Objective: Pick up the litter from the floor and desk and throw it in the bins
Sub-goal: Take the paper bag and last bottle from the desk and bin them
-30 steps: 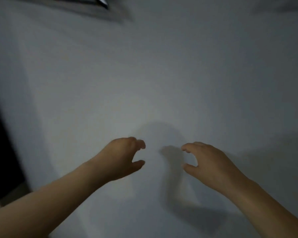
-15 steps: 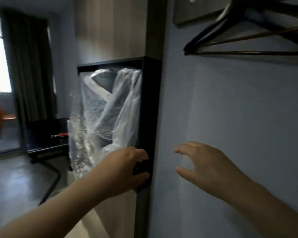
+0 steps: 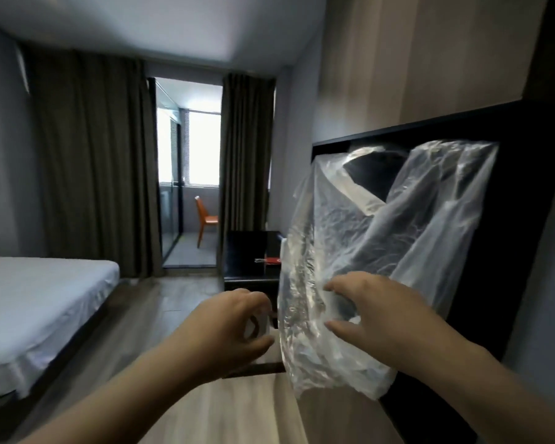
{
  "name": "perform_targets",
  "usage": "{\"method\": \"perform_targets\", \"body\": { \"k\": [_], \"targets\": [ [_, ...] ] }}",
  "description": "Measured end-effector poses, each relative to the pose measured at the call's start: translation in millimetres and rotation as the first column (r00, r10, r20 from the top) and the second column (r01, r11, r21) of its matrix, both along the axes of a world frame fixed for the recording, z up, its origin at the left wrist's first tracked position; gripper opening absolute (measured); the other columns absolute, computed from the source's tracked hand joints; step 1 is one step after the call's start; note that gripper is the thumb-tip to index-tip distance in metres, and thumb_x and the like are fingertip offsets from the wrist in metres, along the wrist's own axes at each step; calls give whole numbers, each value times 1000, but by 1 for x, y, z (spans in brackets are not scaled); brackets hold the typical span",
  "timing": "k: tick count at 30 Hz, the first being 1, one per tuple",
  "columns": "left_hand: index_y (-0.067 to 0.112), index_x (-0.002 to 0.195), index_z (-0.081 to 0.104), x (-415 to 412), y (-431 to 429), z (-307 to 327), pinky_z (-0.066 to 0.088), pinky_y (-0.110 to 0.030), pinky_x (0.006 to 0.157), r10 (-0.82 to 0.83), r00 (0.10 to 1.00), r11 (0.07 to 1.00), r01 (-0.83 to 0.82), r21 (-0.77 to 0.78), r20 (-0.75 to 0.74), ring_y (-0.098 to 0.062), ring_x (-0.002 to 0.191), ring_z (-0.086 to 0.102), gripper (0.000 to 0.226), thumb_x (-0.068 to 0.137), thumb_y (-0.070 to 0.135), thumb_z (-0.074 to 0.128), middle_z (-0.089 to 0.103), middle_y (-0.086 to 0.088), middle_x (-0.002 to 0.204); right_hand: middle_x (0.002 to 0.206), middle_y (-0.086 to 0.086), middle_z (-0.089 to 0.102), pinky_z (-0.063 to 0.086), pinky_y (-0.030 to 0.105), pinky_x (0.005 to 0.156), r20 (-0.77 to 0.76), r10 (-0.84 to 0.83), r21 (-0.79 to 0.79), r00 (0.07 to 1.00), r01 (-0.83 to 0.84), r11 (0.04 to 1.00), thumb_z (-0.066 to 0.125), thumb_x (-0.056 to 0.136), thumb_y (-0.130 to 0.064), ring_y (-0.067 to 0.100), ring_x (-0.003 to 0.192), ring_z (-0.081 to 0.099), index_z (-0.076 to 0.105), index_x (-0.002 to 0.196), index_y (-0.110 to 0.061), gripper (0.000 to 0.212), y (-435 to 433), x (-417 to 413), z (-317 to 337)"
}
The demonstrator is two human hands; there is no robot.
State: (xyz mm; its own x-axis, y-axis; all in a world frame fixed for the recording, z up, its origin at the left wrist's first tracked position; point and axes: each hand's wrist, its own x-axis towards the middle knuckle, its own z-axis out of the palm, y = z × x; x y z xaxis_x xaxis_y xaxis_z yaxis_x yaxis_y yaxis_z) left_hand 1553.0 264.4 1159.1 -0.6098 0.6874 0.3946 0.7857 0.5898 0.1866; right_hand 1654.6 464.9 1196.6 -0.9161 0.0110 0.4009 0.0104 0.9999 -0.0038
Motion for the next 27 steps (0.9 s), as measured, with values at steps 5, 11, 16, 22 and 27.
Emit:
{"method": "perform_targets", "body": {
  "k": [5, 11, 16, 22, 27],
  "targets": [
    [39, 121, 52, -64, -1, -4, 44, -13, 87, 132, 991, 991, -132, -10, 7, 3, 103, 52, 40, 84, 53, 58, 55, 21, 116, 128, -15, 55, 44, 29, 97, 1, 131, 11, 991, -131, 991, 59, 86, -50, 7, 118, 50, 48, 131, -35, 49, 17, -90, 2],
    [41, 122, 50, -142, -25, -20, 42, -13, 86, 235, 972, 972, -235, -21, 20, 4, 103, 51, 41, 83, 55, 57, 55, 21, 118, 119, -14, 55, 47, 31, 91, 79, 216, 33, 973, -219, 975, 57, 86, -51, 9, 110, 54, 50, 125, -35, 42, 2, -187, -15],
    [38, 121, 52, -218, -60, -25, 46, -18, 90, 262, 965, 965, -262, -17, 20, 2, 104, 53, 41, 83, 54, 58, 56, 20, 117, 115, -15, 54, 47, 29, 88, 85, 244, 32, 966, -247, 968, 57, 87, -49, 8, 108, 53, 48, 127, -37, 43, -30, -264, -24],
    [35, 124, 52, -319, -104, -19, 45, -19, 92, 216, 976, 976, -216, 3, 31, 0, 107, 53, 43, 85, 51, 57, 56, 18, 119, 108, -15, 55, 46, 25, 86, 119, 217, -24, 969, -216, 976, 57, 86, -50, 5, 101, 52, 51, 122, -37, 39, -81, -359, -35],
    [34, 127, 50, -400, -124, -24, 45, -20, 93, 186, 980, 983, -184, -23, 68, -1, 110, 53, 44, 86, 51, 56, 55, 17, 123, 108, -16, 54, 43, 21, 83, 152, 179, -58, 972, -172, 983, 56, 87, -49, 5, 101, 51, 50, 125, -36, 40, -108, -436, -46]
  ]
}}
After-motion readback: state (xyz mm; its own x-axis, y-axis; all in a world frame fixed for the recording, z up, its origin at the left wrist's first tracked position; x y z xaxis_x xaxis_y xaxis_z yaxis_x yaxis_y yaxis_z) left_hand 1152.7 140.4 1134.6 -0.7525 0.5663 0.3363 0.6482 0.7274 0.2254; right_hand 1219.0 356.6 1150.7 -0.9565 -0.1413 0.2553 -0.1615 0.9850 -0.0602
